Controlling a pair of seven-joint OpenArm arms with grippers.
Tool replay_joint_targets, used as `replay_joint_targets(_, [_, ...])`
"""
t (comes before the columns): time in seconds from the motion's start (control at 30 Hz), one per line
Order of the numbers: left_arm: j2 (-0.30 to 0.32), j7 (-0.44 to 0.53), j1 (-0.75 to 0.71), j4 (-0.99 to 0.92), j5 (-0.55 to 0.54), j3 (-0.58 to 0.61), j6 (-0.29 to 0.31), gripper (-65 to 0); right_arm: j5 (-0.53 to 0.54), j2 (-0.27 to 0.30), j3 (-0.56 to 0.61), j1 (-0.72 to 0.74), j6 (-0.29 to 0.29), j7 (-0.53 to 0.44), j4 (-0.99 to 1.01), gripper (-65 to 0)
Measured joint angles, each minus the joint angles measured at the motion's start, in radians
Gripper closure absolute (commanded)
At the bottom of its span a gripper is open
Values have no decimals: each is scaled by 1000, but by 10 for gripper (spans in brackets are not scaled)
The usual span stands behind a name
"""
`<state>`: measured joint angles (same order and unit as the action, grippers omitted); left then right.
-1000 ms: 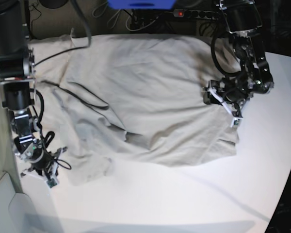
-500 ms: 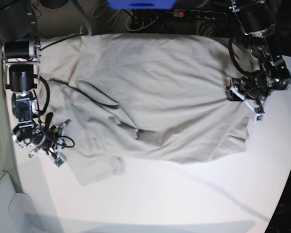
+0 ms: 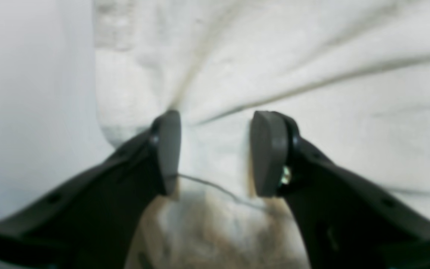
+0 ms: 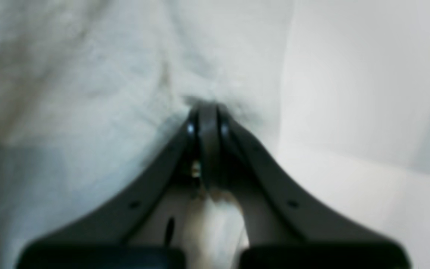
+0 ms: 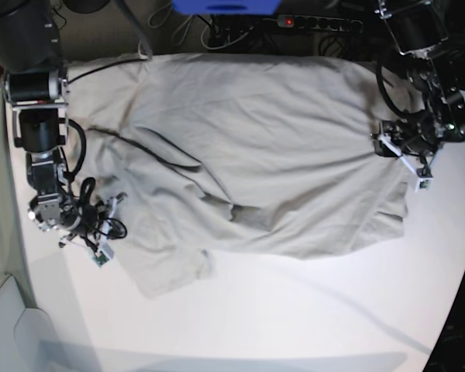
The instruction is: Layout the t-shirt on the table in an organized manner, then fold the t-shirt properly
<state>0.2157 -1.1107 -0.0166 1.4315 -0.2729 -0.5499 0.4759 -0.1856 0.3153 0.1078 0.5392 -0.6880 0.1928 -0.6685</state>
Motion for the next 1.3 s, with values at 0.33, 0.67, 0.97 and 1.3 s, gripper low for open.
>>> replay_joint_targets(0.33, [-2, 4, -3, 2, 0, 0, 0, -307, -42, -22, 6, 181, 252, -271, 338, 0])
replay_joint_targets(0.67, [-3, 0, -3, 4, 0, 0, 0, -307, -25, -39, -1, 235, 475, -231, 127, 0])
replay_joint_targets(0.97, [-3, 3, -6, 3, -2, 0, -1, -307, -39, -9, 0, -42, 1, 298, -331, 0])
replay_joint_targets(1.3, [3, -8, -9, 2, -72, -3, -4, -307, -33, 4, 11, -146, -16, 404, -414, 0])
